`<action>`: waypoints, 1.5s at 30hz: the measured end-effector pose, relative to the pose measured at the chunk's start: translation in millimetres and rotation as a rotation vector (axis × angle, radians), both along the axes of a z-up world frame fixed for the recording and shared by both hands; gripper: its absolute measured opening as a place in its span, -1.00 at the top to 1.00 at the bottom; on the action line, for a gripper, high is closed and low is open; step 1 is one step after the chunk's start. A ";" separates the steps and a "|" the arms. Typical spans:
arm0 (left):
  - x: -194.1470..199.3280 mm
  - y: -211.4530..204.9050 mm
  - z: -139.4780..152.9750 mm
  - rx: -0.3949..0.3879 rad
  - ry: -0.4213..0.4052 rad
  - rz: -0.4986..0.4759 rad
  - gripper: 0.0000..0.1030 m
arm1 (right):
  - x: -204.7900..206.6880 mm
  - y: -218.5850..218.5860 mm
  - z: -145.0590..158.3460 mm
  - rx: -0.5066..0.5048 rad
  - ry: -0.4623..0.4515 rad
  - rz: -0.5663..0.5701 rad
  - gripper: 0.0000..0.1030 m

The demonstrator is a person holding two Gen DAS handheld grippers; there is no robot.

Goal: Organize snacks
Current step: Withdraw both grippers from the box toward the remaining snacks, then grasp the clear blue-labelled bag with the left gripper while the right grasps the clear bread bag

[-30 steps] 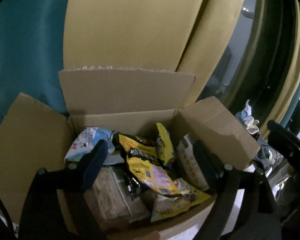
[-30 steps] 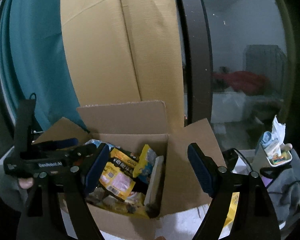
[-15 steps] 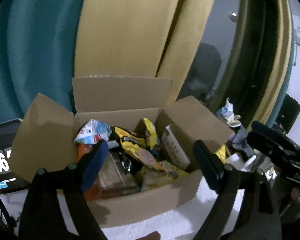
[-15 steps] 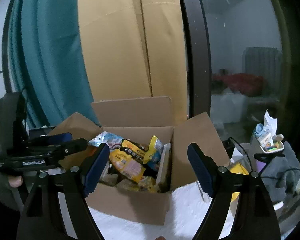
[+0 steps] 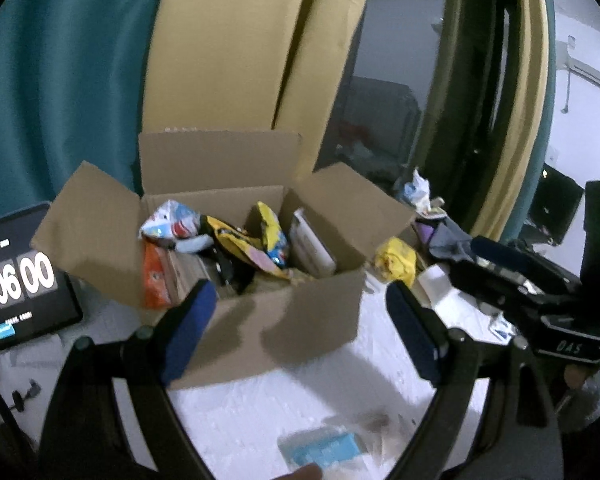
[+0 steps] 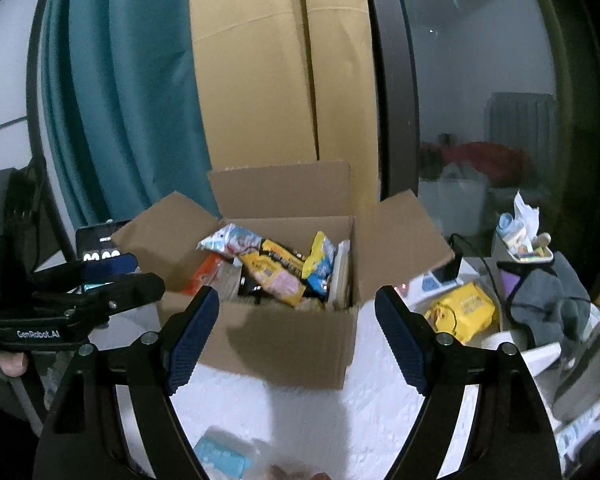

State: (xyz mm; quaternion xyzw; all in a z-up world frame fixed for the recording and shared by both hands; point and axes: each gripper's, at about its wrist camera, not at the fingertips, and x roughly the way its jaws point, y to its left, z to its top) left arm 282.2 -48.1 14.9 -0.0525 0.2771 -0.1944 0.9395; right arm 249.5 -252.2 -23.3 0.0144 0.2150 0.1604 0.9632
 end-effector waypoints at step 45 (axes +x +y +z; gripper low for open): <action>-58.4 -46.1 -173.1 0.159 0.387 -0.044 -0.71 | -41.3 -24.0 -174.0 -0.031 0.347 0.148 -0.61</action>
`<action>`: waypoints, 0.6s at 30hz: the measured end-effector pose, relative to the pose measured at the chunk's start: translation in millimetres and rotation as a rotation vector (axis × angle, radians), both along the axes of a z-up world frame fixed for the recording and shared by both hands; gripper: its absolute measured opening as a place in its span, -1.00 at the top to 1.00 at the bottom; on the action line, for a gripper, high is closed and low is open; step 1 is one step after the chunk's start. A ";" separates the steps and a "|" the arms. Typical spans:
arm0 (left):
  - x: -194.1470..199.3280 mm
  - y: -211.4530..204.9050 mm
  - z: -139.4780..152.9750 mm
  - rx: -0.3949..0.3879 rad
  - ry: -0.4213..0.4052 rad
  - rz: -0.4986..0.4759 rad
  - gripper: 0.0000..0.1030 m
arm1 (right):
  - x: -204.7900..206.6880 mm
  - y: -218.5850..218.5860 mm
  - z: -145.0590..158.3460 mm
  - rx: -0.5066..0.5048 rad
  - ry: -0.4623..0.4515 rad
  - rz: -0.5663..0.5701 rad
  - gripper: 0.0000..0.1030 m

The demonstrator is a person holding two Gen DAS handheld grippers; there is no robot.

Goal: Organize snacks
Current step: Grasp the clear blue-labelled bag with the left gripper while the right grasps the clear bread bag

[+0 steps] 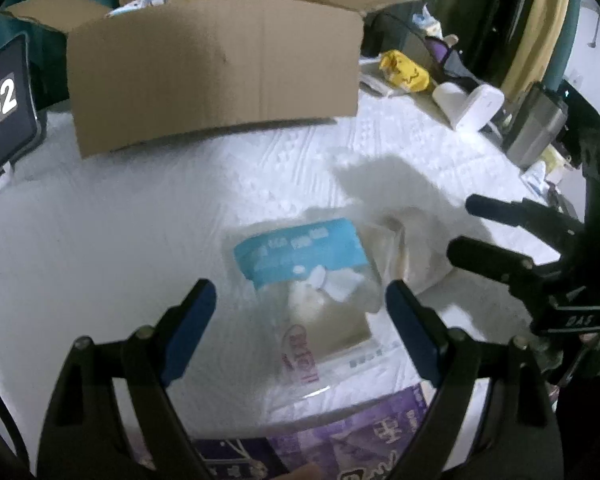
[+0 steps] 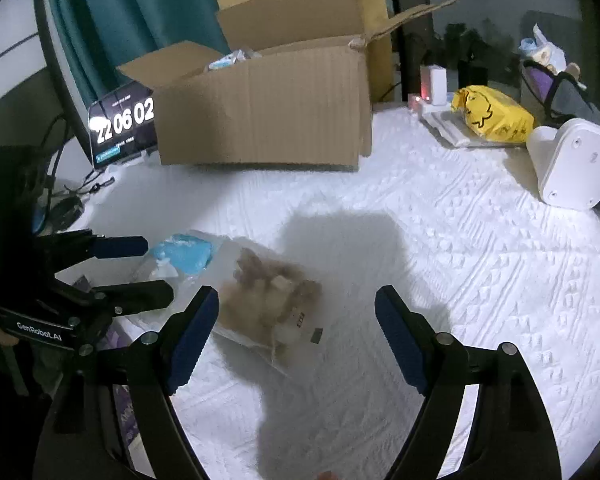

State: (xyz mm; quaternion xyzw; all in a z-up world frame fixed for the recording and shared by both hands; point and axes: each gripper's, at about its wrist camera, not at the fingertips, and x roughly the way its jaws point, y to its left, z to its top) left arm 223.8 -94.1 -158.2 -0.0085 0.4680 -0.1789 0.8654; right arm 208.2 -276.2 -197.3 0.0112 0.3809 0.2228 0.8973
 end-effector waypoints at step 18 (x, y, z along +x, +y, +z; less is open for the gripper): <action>15.9 -11.5 -10.4 0.094 0.020 -0.031 -0.72 | 17.4 26.0 -12.7 -0.061 0.031 0.085 -0.62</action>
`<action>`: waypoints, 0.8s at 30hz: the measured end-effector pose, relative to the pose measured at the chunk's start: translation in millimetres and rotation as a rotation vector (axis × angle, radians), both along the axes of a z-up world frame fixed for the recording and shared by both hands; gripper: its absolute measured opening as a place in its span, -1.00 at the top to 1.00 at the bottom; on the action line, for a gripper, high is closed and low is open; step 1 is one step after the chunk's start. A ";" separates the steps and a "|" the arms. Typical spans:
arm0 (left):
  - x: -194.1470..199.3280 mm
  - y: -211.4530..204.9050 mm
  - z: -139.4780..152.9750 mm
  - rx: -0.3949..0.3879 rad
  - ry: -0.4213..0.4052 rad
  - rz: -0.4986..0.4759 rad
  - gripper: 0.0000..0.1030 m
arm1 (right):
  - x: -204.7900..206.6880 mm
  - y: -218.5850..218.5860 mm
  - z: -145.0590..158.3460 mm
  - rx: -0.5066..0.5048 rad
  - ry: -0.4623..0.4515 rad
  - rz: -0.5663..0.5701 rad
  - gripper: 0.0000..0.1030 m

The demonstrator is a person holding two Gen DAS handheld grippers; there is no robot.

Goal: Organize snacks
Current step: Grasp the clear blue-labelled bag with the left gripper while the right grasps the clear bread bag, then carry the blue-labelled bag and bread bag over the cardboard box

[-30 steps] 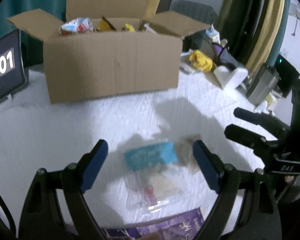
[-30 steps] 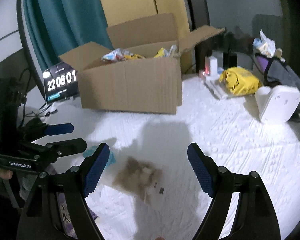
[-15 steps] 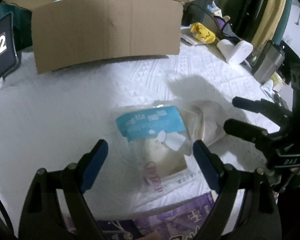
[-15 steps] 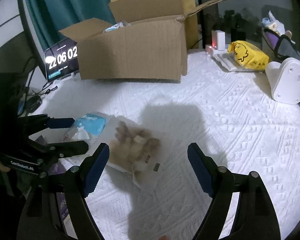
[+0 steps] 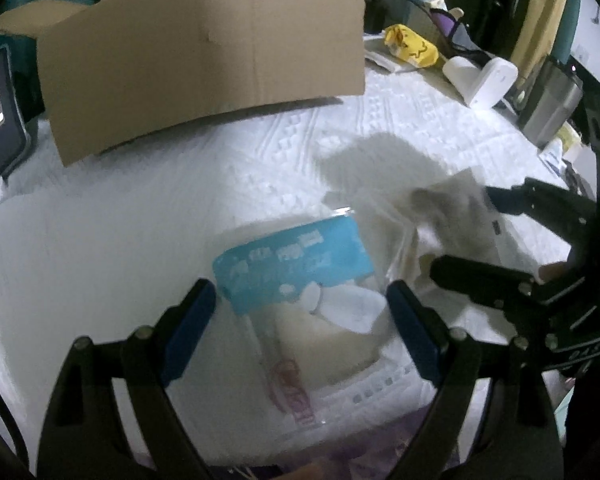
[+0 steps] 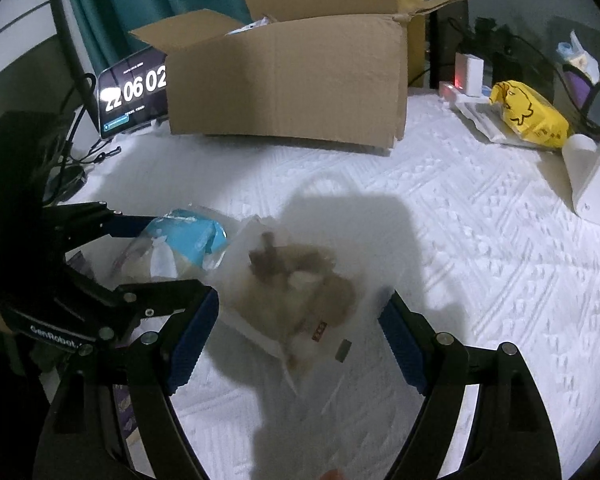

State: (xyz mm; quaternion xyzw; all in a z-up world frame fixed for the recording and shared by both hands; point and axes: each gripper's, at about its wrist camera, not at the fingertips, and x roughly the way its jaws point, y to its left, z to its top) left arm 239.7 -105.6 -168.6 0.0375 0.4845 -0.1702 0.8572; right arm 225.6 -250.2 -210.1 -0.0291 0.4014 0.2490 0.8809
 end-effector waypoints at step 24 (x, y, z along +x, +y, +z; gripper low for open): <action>-9.7 -5.5 3.6 -0.028 -0.049 -0.075 -0.19 | 1.5 7.6 1.6 0.047 0.024 -0.012 0.08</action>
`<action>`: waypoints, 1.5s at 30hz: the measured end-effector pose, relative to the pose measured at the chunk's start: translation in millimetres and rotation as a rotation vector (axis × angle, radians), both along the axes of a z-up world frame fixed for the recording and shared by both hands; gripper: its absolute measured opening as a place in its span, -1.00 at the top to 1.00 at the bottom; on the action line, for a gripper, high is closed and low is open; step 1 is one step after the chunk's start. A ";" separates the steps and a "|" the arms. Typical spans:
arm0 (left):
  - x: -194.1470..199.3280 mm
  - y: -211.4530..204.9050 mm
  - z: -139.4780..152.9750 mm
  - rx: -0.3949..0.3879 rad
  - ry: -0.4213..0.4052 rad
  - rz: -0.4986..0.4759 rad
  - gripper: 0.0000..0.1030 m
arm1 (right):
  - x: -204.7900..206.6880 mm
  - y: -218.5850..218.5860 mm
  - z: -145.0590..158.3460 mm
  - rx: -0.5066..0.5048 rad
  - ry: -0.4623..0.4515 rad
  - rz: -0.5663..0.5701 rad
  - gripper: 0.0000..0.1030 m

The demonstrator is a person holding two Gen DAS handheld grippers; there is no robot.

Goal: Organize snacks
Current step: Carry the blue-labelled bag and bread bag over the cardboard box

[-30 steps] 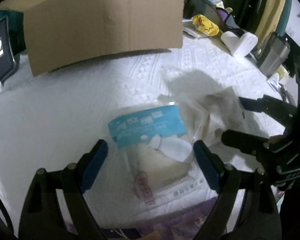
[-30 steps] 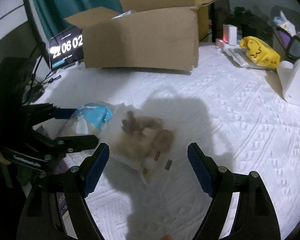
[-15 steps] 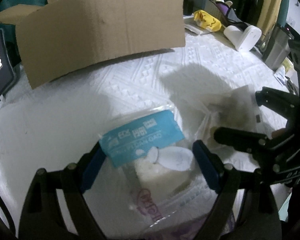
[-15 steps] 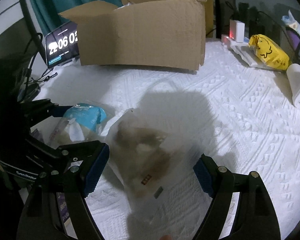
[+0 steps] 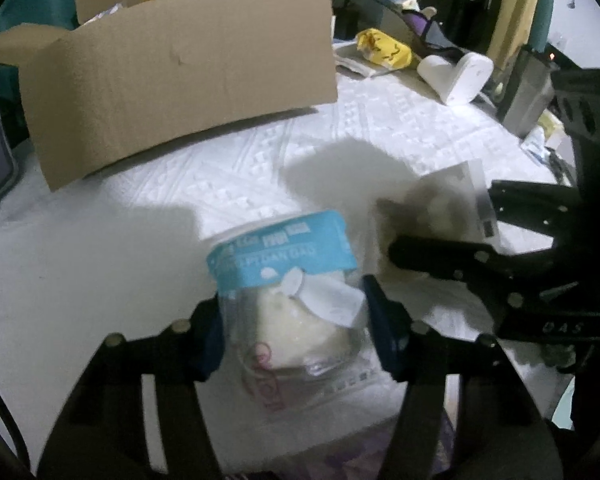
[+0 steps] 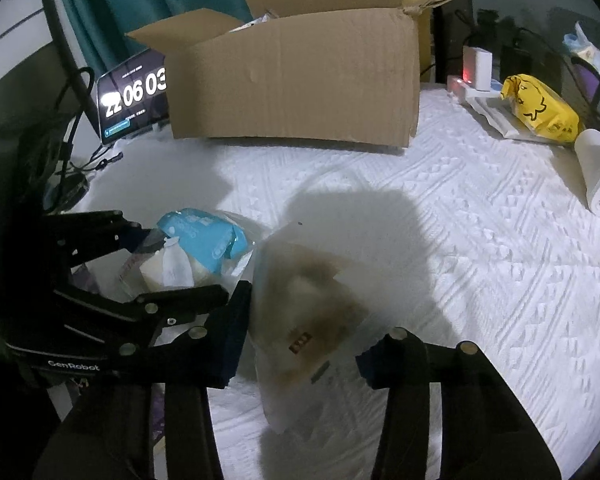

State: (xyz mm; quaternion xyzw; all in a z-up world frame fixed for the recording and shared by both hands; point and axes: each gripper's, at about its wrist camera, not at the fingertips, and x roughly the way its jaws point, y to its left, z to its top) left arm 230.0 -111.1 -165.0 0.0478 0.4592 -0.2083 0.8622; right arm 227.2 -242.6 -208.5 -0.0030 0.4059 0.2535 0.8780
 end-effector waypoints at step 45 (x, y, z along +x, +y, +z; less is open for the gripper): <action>53.7 114.9 138.5 -0.096 -0.345 0.165 -0.19 | 54.7 18.9 129.8 0.045 -0.244 -0.038 0.17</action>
